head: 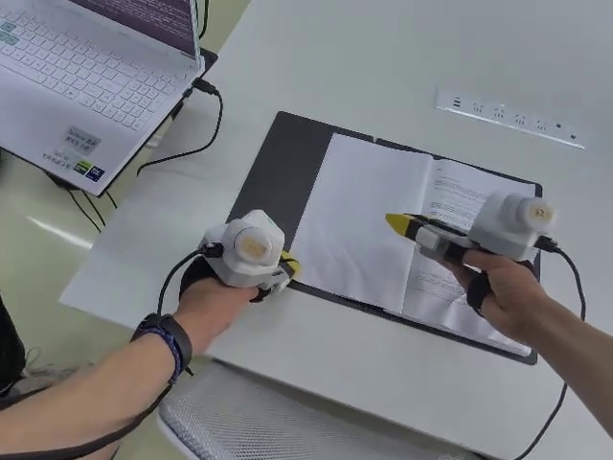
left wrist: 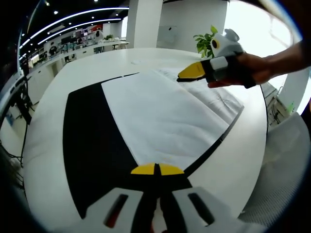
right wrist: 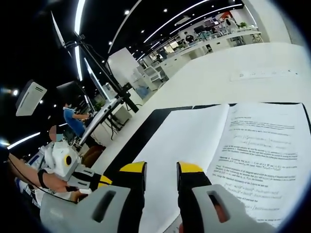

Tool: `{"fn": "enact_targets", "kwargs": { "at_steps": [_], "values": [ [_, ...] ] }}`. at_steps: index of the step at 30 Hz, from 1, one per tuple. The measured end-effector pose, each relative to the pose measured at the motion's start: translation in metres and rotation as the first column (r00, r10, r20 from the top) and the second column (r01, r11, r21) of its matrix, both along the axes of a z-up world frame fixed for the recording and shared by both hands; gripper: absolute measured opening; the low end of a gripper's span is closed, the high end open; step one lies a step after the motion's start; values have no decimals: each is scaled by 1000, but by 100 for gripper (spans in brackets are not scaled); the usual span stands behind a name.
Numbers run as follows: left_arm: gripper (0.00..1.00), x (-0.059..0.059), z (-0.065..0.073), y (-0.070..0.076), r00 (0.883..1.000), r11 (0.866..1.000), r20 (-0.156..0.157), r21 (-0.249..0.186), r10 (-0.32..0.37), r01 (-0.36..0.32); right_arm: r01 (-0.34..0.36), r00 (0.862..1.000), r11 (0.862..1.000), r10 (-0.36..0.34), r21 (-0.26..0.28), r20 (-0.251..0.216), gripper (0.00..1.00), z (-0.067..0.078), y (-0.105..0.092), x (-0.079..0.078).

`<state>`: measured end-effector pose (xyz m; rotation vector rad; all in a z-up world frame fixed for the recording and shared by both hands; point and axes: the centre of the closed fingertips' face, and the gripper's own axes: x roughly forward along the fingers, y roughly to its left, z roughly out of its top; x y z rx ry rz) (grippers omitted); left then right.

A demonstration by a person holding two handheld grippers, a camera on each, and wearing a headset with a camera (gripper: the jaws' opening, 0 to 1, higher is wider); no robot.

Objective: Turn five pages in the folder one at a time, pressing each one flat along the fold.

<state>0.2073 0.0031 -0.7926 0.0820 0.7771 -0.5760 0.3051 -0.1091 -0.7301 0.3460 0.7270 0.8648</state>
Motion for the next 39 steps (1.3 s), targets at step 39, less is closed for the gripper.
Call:
{"fn": "enact_targets", "kwargs": {
  "at_steps": [39],
  "values": [
    [0, -1, 0, -1, 999, 1000, -27, -6, 25, -25, 146, 989, 989, -147, 22, 11, 0, -34, -25, 60]
  ]
}}
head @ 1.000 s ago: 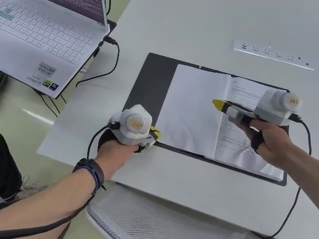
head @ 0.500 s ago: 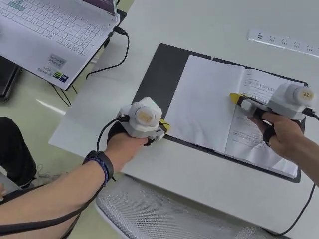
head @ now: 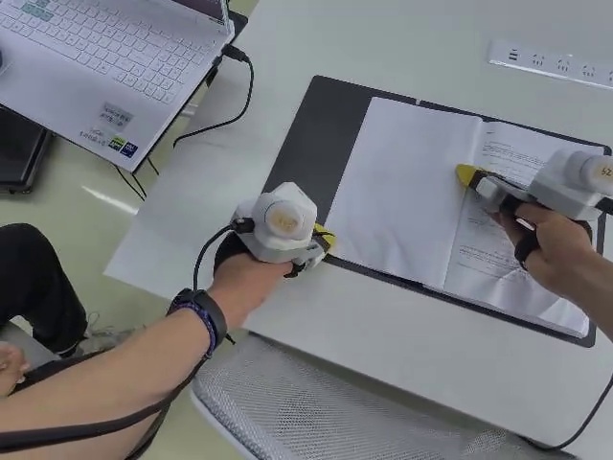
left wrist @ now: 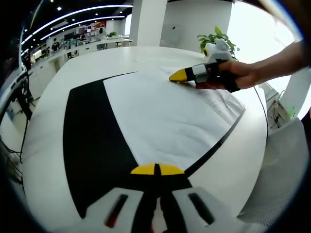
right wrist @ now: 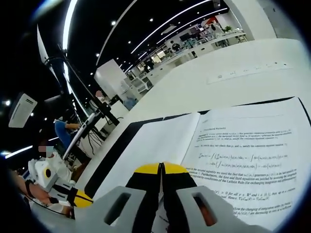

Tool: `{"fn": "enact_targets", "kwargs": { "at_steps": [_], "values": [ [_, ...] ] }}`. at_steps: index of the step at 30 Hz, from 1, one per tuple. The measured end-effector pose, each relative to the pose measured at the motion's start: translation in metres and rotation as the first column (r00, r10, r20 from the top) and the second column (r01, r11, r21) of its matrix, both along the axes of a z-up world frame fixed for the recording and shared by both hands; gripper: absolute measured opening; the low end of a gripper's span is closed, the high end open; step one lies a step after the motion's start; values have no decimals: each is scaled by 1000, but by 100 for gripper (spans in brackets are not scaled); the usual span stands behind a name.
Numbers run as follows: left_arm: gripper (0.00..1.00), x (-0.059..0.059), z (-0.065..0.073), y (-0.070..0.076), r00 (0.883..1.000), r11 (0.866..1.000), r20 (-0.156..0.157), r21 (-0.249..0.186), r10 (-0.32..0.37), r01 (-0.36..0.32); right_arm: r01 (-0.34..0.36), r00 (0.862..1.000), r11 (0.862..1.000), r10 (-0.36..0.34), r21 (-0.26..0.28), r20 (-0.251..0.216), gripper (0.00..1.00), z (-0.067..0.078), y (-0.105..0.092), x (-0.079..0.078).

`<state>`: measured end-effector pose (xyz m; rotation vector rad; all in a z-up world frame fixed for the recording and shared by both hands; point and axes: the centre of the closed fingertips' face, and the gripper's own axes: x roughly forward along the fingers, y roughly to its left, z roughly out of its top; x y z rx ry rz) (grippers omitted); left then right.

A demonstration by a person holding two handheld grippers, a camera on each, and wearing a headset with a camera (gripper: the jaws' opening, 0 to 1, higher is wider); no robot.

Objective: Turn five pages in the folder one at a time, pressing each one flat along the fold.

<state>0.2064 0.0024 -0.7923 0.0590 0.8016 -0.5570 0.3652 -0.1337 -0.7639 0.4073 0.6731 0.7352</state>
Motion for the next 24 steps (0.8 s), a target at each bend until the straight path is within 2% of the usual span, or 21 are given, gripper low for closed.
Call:
{"fn": "enact_targets", "kwargs": {
  "at_steps": [16, 20, 21, 24],
  "values": [
    [0, 0, 0, 0, 1000, 1000, -3, 0, 4, -4, 111, 994, 993, -112, 36, 19, 0, 9, 5, 26],
    [0, 0, 0, 0, 1000, 1000, -5, 0, 4, -4, 125, 992, 992, -125, 36, 23, 0, 9, 8, 34],
    [0, 1, -1, 0, 1000, 1000, -5, 2, 3, -3, 126, 992, 991, -127, 34, 22, 0, 4, 6, 41],
    [0, 1, -1, 0, 1000, 1000, -4, 0, 10, -10, 129, 991, 991, -129, 32, 27, 0, 4, 6, 44]
  ]
}}
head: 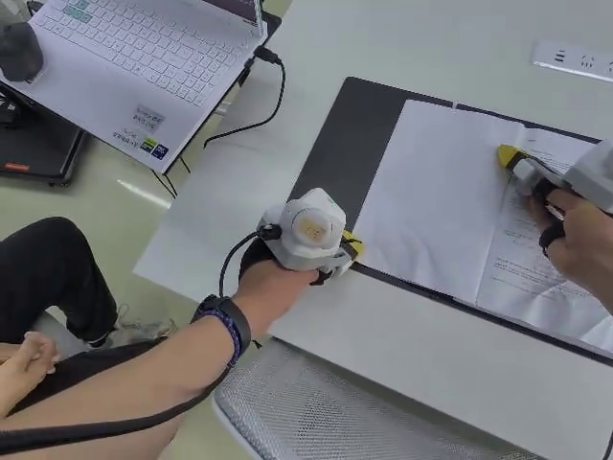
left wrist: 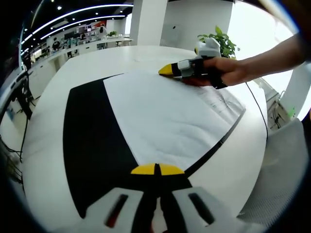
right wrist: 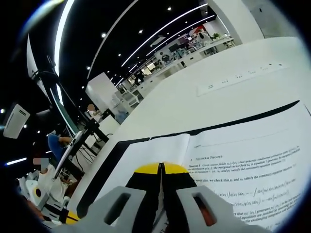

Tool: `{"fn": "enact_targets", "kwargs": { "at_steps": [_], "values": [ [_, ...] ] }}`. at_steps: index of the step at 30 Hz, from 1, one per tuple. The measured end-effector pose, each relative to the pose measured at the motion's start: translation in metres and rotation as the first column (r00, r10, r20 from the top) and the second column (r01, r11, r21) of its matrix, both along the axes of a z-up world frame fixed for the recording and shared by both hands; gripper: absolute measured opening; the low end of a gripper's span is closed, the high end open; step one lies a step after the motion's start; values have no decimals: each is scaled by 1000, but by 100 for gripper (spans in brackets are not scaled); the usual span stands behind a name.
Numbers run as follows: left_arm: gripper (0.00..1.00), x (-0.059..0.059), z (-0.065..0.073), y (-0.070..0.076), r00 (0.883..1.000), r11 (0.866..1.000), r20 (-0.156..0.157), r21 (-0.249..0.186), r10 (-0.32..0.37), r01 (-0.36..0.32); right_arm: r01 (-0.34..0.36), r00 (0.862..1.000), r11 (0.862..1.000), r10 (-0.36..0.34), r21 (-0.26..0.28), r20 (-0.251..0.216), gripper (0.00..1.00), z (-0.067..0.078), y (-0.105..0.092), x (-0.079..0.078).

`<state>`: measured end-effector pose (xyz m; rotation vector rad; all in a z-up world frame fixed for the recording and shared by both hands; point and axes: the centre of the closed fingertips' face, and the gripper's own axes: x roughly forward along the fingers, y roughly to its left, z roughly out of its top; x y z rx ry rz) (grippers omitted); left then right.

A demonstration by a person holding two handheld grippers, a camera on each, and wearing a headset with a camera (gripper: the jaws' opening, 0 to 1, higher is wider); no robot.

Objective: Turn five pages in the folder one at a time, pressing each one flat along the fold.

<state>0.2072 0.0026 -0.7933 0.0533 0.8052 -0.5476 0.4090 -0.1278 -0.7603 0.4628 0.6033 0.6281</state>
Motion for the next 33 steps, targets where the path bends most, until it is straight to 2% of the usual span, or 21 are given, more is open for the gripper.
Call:
{"fn": "enact_targets", "kwargs": {
  "at_steps": [2, 4, 6, 19, 22, 27, 29, 30, 33],
  "values": [
    [0, -1, 1, 0, 1000, 1000, 1, 0, 2, -2, 4, 1000, 1000, -4, 1, 2, 0, -5, -3, 8],
    [0, -1, 2, 0, 1000, 1000, 1, -2, 2, -2, 9, 1000, 1000, -10, 4, 4, 0, -3, -4, 9],
    [0, 0, 1, 0, 1000, 1000, -1, -2, 2, -2, 16, 1000, 1000, -16, 9, 5, 0, -9, -6, 17],
    [0, 1, -1, 1, 1000, 1000, 0, -9, 5, -5, 69, 998, 997, -69, 27, 11, 0, -8, -4, 24],
    [0, 1, -2, 1, 1000, 1000, -2, -10, 4, -4, 81, 996, 996, -82, 29, 19, 0, -10, -5, 32],
    [0, 2, -2, 1, 1000, 1000, -6, -6, -6, 6, 111, 993, 993, -113, 42, 25, 0, -7, -5, 37],
    [0, 1, -1, 1, 1000, 1000, -7, -6, -8, 8, 129, 991, 990, -130, 64, 10, 0, -9, -9, 43],
    [0, 1, 0, 0, 1000, 1000, -8, -5, -8, 8, 147, 989, 985, -146, 94, -17, 0, -9, -10, 44],
    [0, 1, -1, 1, 1000, 1000, -6, -5, -3, 3, 130, 991, 988, -131, 81, 2, 0, -7, -8, 41]
  ]
}}
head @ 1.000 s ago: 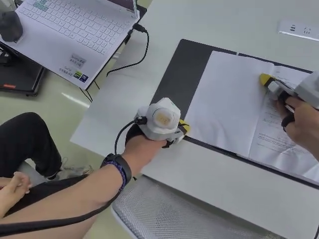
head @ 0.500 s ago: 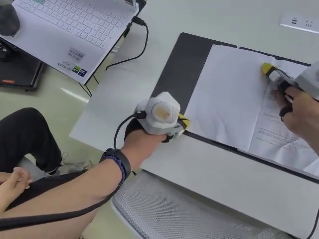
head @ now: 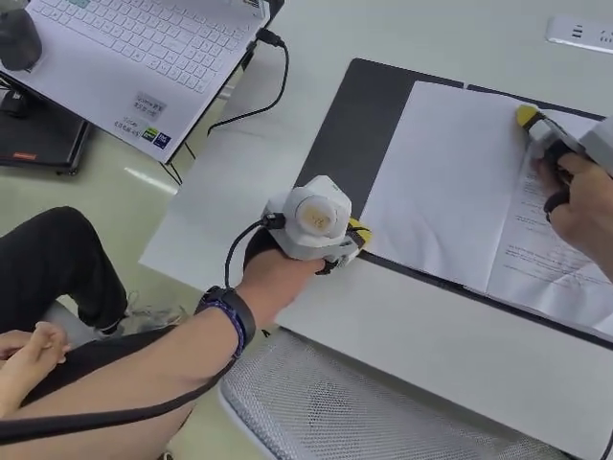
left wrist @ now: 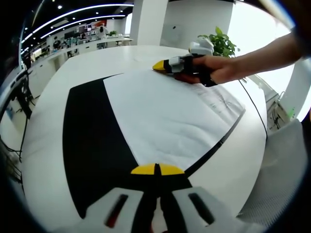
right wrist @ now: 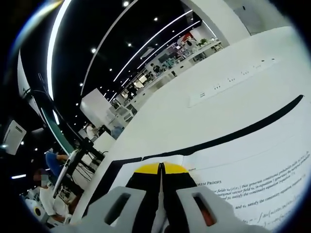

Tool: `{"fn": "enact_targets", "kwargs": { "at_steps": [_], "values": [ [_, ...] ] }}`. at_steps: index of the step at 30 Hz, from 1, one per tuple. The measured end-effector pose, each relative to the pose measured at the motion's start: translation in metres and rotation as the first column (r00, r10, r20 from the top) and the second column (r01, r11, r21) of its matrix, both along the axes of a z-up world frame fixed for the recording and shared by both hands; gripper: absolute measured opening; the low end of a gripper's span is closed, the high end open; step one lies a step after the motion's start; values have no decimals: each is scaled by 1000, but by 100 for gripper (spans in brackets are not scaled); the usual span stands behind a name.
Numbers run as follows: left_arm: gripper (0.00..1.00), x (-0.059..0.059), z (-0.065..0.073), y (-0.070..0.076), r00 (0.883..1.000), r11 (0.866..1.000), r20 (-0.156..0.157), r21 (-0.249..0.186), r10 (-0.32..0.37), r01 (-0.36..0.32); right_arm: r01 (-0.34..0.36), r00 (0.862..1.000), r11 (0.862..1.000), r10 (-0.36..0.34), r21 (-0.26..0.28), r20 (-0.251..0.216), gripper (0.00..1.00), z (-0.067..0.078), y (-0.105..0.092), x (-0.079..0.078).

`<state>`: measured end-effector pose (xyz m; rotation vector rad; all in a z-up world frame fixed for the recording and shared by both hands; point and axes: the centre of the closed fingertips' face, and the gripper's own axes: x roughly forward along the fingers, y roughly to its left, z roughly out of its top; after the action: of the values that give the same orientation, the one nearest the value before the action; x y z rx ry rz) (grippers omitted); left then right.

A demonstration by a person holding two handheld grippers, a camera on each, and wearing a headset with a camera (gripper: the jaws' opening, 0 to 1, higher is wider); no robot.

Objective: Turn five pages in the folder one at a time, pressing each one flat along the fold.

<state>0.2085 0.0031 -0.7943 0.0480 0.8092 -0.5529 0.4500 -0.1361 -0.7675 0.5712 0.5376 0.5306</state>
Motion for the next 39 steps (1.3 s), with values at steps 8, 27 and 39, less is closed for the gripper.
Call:
{"fn": "enact_targets", "kwargs": {
  "at_steps": [8, 27, 39],
  "values": [
    [0, -1, 1, 0, 1000, 1000, -1, 1, -7, 7, -52, 999, 998, 52, -20, 14, 0, 1, 3, -13],
    [0, -1, 0, 0, 1000, 1000, -4, -8, -2, 2, -207, 978, 978, 208, -14, 28, 0, -11, 3, -56],
    [0, -3, 2, -1, 1000, 1000, -11, 3, -15, 15, -296, 954, 955, 297, -18, 42, 0, 11, 17, -113]
  ]
}}
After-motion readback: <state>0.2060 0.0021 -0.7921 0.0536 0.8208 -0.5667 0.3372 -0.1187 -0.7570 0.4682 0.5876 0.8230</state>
